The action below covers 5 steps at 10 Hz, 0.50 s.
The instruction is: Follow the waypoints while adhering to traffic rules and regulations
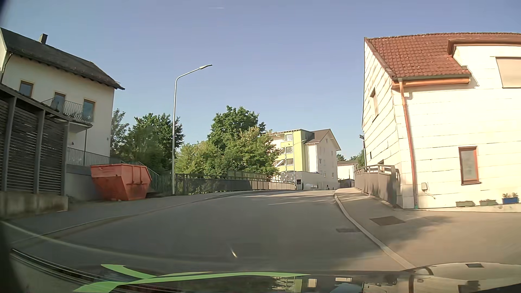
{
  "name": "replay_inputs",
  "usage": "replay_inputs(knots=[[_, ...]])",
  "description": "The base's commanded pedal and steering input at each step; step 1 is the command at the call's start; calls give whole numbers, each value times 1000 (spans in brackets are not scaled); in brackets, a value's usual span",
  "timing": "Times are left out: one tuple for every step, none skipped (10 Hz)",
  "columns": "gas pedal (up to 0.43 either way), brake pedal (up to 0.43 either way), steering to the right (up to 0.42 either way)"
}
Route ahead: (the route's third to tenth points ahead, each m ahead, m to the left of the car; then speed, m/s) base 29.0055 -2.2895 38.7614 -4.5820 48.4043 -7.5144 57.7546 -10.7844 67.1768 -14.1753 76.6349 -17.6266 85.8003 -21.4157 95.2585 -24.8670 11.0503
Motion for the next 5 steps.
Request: replay_inputs(knots=[[311,0,15],[311,0,18],[311,0,20],[311,0,21],[311,0,29]])
